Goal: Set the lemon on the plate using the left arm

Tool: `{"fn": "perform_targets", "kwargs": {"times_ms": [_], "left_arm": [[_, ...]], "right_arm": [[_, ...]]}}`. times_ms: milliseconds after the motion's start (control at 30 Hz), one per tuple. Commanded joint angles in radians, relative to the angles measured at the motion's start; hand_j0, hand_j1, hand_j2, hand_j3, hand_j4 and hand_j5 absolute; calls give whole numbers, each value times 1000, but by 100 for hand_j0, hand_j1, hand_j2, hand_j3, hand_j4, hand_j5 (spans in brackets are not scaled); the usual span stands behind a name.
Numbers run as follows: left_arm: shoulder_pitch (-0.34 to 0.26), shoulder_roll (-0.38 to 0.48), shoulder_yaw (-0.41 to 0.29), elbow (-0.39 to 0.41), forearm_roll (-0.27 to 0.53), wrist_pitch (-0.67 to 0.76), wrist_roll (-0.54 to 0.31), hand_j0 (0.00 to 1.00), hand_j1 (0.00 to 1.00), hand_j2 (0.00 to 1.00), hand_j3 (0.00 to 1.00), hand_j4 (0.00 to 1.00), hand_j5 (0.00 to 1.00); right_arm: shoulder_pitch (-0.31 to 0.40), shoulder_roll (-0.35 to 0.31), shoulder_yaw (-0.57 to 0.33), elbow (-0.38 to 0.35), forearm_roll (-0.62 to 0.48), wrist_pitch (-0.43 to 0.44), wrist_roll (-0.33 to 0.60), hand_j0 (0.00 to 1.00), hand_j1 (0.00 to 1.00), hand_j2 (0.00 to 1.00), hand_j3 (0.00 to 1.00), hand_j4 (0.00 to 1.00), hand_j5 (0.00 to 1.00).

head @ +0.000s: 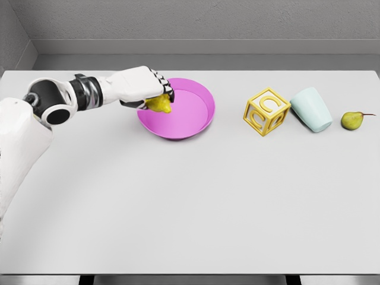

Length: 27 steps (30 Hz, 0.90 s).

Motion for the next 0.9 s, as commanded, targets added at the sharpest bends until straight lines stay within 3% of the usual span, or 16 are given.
{"fn": "perform_targets", "kwargs": {"times_ms": [0,100,133,200,267,433,600,633,733,867], "left_arm": [[0,-31,1,4,-10,3,0,55,55,55,55,55,55],[0,-45,1,7,-25,3,0,55,55,55,55,55,55],[0,-44,2,7,-25,3,1,60,60,60,60,60,60],[0,-39,5,7,-23,3,9,86,86,86,86,86,86],[0,-33,8,5,-23,3,10,98,98,98,98,98,98],[9,4,10,-28,18,3,9,100,100,100,100,100,100],[28,291,2,-211,274,3,10,100,100,100,100,100,100],[61,346,5,-266,322,3,10,100,100,100,100,100,100],[98,439,10,-309,354,3,10,100,100,100,100,100,100],[126,444,5,-306,359,3,10,100,100,100,100,100,100]], "right_arm": [[0,0,0,0,0,0,0,100,100,100,100,100,100],[0,0,0,0,0,0,0,100,100,100,100,100,100],[0,0,0,0,0,0,0,100,100,100,100,100,100],[0,0,0,0,0,0,0,100,100,100,100,100,100],[0,0,0,0,0,0,0,100,100,100,100,100,100],[0,0,0,0,-1,0,0,100,100,100,100,100,100],[0,0,0,0,0,0,0,100,100,100,100,100,100],[0,0,0,0,0,0,0,100,100,100,100,100,100],[0,0,0,0,0,0,0,100,100,100,100,100,100],[0,0,0,0,0,0,0,100,100,100,100,100,100]]}}
